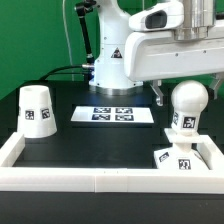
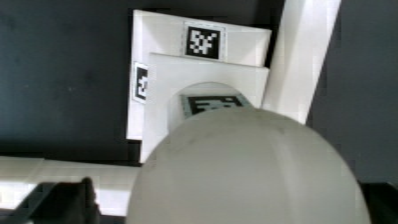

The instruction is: Assemble lamp

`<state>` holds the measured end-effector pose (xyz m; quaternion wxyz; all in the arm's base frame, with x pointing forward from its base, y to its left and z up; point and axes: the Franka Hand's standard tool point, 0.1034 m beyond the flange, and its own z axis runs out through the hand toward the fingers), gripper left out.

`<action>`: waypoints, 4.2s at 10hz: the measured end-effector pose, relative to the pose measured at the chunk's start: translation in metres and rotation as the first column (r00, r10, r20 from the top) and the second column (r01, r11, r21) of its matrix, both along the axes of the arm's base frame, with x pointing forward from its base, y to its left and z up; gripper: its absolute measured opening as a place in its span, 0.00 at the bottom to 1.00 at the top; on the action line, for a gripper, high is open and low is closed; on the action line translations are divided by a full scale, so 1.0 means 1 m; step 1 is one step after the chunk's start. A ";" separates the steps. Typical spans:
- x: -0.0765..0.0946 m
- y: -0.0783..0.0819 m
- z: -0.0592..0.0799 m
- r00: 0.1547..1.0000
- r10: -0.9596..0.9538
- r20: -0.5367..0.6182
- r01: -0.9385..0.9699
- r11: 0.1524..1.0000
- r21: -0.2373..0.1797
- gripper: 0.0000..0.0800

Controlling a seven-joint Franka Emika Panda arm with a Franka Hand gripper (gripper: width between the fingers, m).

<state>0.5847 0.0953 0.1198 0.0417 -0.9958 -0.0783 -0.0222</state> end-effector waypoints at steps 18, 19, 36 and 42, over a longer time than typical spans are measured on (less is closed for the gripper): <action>-0.003 0.010 -0.002 0.357 -0.925 -0.132 0.932 0.361 -0.012 0.73; -0.003 0.012 -0.002 0.269 -0.953 -0.141 0.961 0.274 -0.022 0.73; -0.007 0.006 -0.007 0.745 -0.660 -0.097 0.664 0.748 0.019 0.87; -0.007 0.006 -0.007 0.968 -0.248 -0.037 0.249 0.968 0.012 0.87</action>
Offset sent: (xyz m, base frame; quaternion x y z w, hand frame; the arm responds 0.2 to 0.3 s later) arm 0.0000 0.0000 0.0000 0.0000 0.0000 0.0650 0.9979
